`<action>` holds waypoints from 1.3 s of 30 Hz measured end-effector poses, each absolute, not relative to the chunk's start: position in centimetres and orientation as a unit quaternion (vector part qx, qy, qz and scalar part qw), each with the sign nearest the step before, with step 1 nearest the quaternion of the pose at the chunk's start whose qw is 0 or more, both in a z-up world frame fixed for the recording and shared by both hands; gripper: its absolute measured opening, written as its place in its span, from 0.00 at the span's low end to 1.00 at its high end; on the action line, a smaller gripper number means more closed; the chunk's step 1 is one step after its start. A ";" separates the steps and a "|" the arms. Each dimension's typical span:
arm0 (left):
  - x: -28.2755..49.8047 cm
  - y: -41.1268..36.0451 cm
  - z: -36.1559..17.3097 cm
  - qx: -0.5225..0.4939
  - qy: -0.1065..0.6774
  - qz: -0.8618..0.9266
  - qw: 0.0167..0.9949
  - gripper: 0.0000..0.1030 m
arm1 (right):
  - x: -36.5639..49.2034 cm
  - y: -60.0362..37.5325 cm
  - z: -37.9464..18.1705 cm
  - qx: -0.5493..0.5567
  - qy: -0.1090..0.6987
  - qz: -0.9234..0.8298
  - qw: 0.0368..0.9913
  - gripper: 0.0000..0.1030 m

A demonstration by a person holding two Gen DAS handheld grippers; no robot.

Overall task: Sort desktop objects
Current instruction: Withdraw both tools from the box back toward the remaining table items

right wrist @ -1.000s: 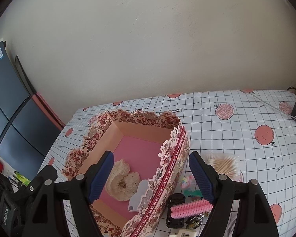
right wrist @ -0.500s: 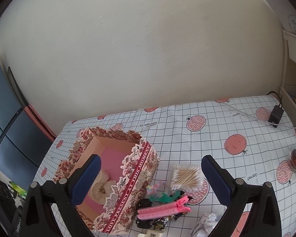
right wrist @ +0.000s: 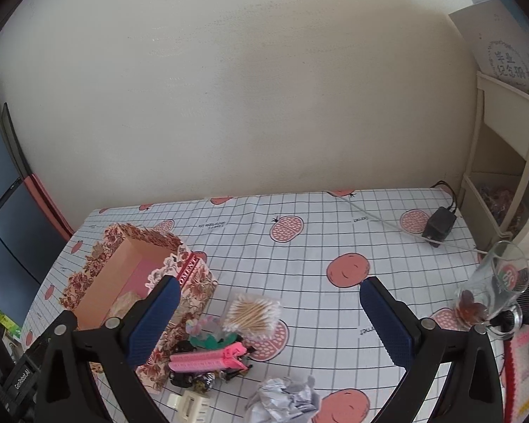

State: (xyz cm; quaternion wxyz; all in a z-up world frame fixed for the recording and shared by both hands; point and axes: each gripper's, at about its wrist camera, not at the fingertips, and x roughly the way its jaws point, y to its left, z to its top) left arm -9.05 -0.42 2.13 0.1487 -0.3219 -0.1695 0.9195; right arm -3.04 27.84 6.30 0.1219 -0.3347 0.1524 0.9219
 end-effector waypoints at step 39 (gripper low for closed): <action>-5.8 9.3 -4.1 -0.470 -0.049 0.869 0.144 0.97 | -0.7 29.2 -5.1 -0.507 0.192 0.836 0.080 1.00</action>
